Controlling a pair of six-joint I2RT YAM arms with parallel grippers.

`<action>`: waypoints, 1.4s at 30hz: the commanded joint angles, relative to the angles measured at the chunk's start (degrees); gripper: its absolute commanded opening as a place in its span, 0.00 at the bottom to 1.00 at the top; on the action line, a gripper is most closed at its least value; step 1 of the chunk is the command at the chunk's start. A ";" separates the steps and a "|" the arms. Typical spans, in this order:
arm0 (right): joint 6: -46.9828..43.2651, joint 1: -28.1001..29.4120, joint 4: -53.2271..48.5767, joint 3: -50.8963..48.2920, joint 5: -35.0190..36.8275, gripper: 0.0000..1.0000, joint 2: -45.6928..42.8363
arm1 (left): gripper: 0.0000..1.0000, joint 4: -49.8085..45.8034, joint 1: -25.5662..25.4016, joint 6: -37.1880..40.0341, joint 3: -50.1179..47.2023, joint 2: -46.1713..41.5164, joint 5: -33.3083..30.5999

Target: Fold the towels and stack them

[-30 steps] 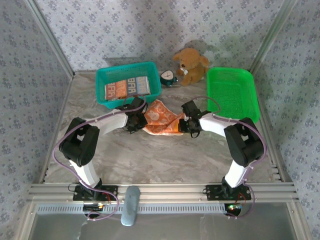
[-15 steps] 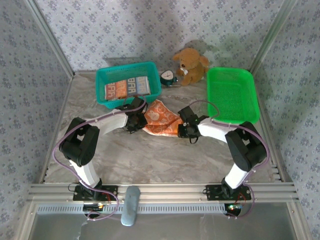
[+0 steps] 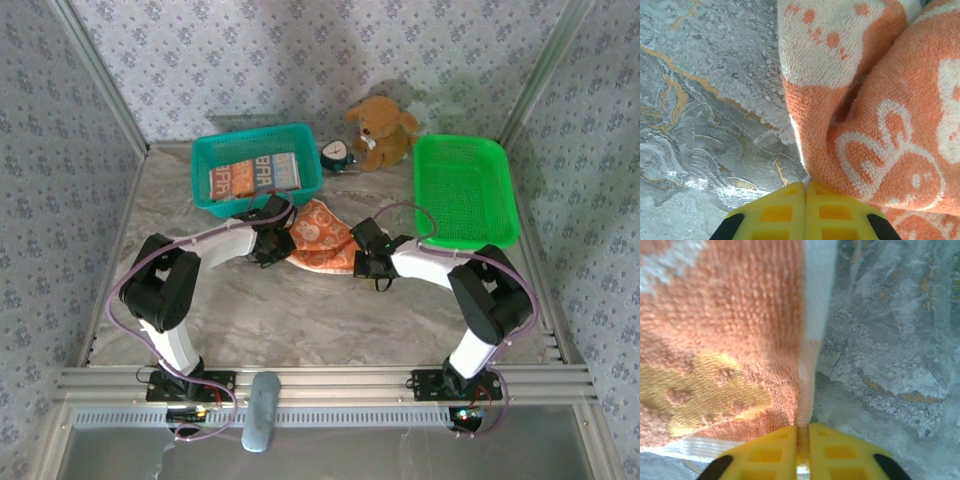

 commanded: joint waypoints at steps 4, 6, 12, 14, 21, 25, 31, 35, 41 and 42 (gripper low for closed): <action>2.35 2.13 -4.74 -2.51 -1.56 0.00 -4.83 | 0.00 -1.74 -0.91 -0.38 -0.02 -3.95 -0.95; 1.67 2.19 -6.37 -2.04 -1.14 0.00 -8.82 | 0.00 -3.13 -1.24 -0.38 0.70 -5.95 -1.79; -0.45 1.61 -11.19 1.32 1.11 0.00 -20.67 | 0.00 -9.04 -2.57 -0.55 4.43 -14.10 -6.06; -2.93 1.26 -12.18 2.85 1.91 0.00 -24.65 | 0.00 -11.36 -2.90 -0.55 6.66 -17.11 -8.10; -6.82 -0.34 -13.36 10.16 2.06 0.00 -30.68 | 0.00 -17.13 -3.20 0.49 15.34 -23.32 -12.12; -8.00 -0.94 -12.48 14.88 1.28 0.00 -30.29 | 0.00 -18.22 -3.63 1.21 20.16 -24.49 -12.70; -10.65 -2.22 -10.04 24.03 -0.26 0.00 -27.98 | 0.00 -18.61 -4.10 4.04 27.30 -24.96 -14.85; -12.98 -3.96 -7.62 29.21 -1.59 0.00 -24.70 | 0.00 -19.88 -3.76 8.42 33.93 -22.45 -16.10; -15.91 -6.33 -4.34 35.84 -2.36 0.00 -19.24 | 0.00 -23.61 0.01 13.56 45.43 -15.78 -11.57; -16.24 -6.70 -4.14 36.97 -2.57 0.00 -18.43 | 0.00 -24.35 0.67 14.20 47.63 -14.66 -10.76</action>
